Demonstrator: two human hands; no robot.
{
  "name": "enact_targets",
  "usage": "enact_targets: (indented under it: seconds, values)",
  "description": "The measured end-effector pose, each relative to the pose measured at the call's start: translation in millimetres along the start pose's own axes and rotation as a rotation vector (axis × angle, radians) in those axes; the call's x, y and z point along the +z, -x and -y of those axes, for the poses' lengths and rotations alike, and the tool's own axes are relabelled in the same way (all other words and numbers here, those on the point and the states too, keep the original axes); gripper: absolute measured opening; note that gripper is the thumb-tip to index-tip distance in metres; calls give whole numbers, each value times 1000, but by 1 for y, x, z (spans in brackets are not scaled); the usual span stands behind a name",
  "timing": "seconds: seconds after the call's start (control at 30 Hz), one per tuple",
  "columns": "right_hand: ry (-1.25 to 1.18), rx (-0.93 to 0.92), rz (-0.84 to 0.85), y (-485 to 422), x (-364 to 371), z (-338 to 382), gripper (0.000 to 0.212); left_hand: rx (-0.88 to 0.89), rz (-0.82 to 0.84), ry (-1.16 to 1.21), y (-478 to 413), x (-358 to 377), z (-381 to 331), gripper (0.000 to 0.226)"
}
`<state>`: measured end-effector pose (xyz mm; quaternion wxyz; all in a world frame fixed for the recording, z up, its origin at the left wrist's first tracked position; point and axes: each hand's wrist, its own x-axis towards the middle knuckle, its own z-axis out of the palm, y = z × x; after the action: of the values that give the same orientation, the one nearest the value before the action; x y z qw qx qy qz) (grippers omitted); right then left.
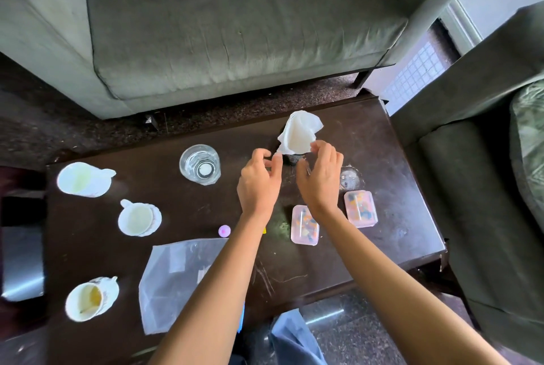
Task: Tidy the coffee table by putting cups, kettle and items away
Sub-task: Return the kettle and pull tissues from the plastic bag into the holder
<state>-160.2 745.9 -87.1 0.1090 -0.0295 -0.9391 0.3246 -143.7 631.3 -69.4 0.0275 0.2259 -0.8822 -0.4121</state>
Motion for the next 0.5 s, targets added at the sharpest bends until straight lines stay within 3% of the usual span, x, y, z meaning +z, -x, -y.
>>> enact_targets:
  seconds: [0.2, 0.5]
  values:
    - [-2, -109, 101, 47, 14, 30, 29, -5, -18, -23, 14, -38, 37, 15]
    - [-26, -85, 234, 105, 40, 81, 29, -78, -21, -52, 48, -107, 102, 10]
